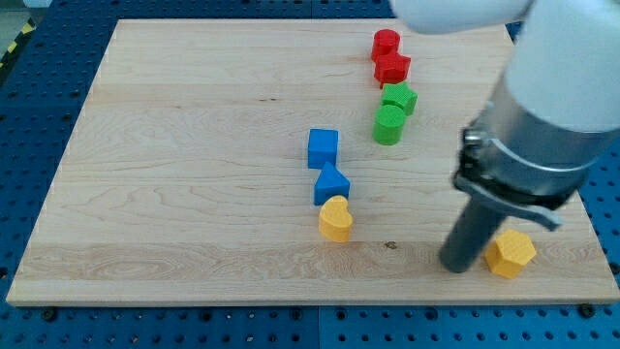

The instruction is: Slide the yellow heart along with blue triangle a bit up

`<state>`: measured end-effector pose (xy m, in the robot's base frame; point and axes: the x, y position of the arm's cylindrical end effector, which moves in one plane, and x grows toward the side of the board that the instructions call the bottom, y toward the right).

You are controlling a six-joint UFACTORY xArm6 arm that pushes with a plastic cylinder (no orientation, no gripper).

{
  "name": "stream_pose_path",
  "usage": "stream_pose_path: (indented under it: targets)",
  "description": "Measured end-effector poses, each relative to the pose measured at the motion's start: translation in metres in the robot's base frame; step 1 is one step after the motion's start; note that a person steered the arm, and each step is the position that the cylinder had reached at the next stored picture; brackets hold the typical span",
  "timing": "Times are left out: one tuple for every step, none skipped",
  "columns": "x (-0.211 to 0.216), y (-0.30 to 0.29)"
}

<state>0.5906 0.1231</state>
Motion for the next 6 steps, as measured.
stream_pose_path:
  targets:
    - [0.000, -0.056]
    - [0.000, -0.096]
    - [-0.015, -0.109]
    - [-0.046, -0.109]
    - [-0.064, -0.113]
    - [-0.063, -0.140]
